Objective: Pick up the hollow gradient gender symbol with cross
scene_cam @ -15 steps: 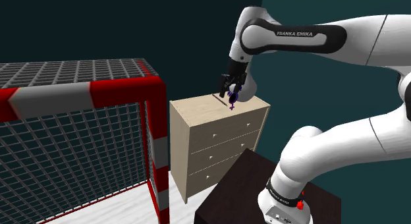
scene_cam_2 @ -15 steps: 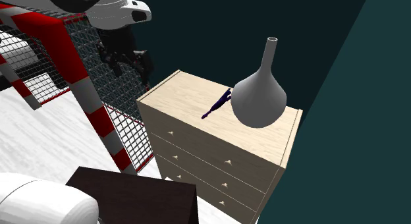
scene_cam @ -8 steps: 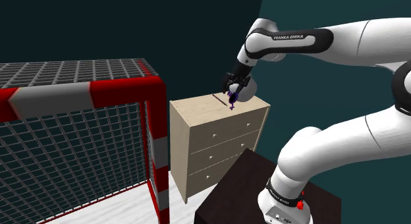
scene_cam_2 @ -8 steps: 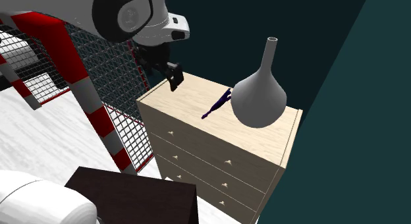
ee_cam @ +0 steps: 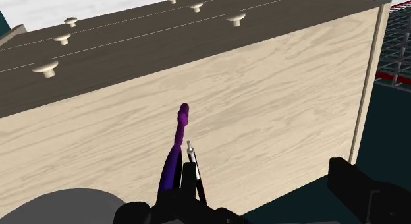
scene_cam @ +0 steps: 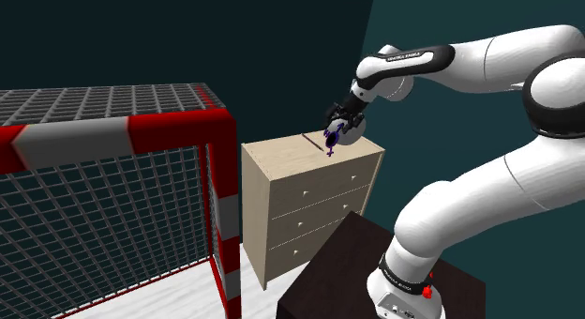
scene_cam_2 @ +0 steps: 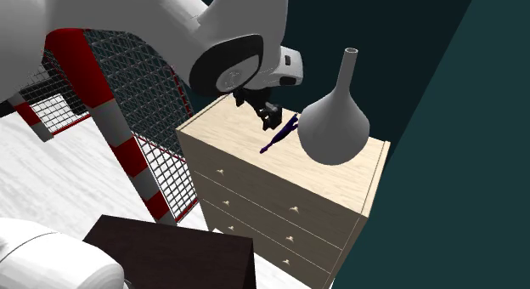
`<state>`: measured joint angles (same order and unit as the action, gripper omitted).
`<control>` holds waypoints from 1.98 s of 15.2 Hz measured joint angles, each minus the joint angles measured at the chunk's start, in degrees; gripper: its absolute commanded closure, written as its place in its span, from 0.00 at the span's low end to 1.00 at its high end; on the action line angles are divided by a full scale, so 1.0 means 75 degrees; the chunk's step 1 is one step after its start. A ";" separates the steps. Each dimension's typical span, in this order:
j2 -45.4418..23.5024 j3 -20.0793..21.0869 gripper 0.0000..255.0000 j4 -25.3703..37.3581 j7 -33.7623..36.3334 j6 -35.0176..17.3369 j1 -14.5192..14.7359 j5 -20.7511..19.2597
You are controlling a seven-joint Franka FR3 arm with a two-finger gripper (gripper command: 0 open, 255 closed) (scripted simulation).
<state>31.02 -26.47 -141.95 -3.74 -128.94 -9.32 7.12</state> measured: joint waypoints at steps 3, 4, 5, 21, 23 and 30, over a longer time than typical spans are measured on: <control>-0.0423 -0.0717 0.00 0.0116 -0.0450 -0.0551 0.0108 0.0558; -0.0523 -0.0955 0.00 0.0138 -0.0608 -0.0698 0.0150 0.0762; -0.0661 -0.1112 0.00 0.0181 -0.0718 -0.0835 0.0226 0.0933; -0.1143 -0.1617 1.00 -0.0218 -0.1385 -0.1683 0.0597 0.1537; -0.1143 -0.1618 1.00 -0.0218 -0.1385 -0.1684 0.0597 0.1537; -0.0923 -0.1382 1.00 0.0078 -0.1007 -0.1221 0.0406 0.1251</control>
<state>24.10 -36.84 -141.37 -11.30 -138.09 -6.27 16.50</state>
